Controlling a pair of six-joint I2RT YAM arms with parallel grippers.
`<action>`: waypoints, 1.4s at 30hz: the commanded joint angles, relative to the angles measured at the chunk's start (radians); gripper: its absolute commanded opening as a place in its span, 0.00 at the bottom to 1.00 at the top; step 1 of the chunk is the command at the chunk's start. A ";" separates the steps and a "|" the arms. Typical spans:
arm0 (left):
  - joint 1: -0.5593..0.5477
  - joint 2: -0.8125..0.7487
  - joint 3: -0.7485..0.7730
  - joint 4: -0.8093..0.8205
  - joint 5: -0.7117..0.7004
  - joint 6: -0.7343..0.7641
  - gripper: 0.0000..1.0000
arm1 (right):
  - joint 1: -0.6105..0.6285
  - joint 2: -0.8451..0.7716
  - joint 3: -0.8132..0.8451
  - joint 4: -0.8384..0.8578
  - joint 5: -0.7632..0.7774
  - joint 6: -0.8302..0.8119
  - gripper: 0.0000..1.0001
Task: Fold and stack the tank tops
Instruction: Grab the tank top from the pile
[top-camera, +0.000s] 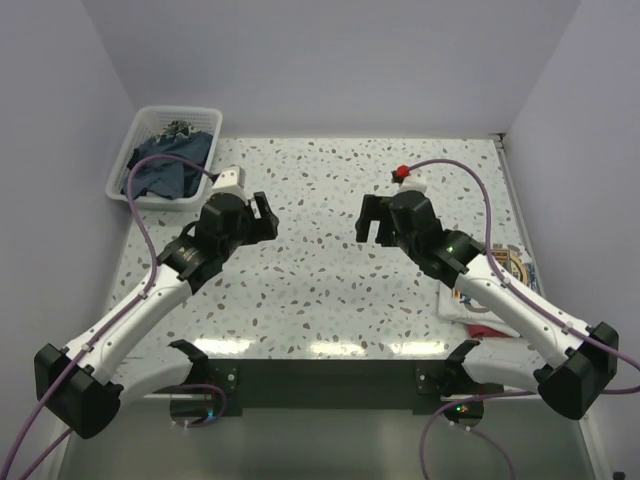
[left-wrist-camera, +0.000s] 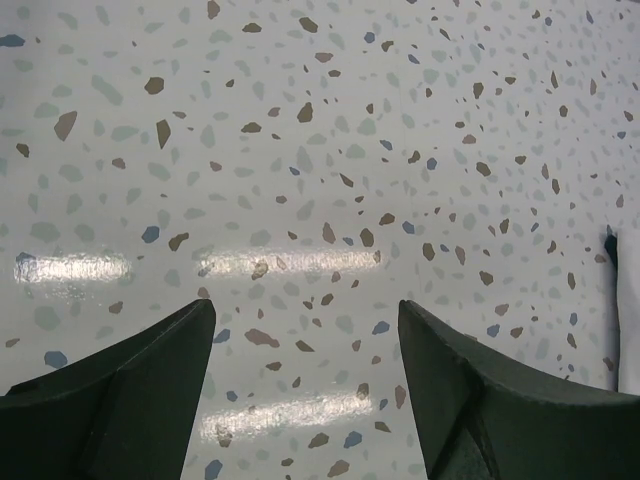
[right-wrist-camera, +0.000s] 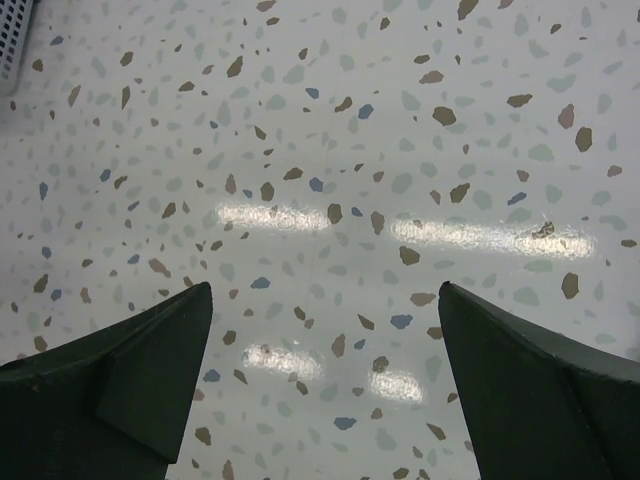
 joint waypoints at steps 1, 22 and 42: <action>0.007 -0.024 -0.008 0.043 0.008 0.011 0.79 | -0.002 -0.036 -0.004 0.030 0.002 -0.008 0.99; 0.376 0.493 0.518 -0.008 -0.307 -0.119 0.81 | -0.004 0.016 0.019 0.010 -0.076 -0.016 0.99; 0.609 1.360 1.222 -0.089 -0.450 -0.227 0.83 | -0.004 0.059 -0.029 0.082 -0.241 0.001 0.99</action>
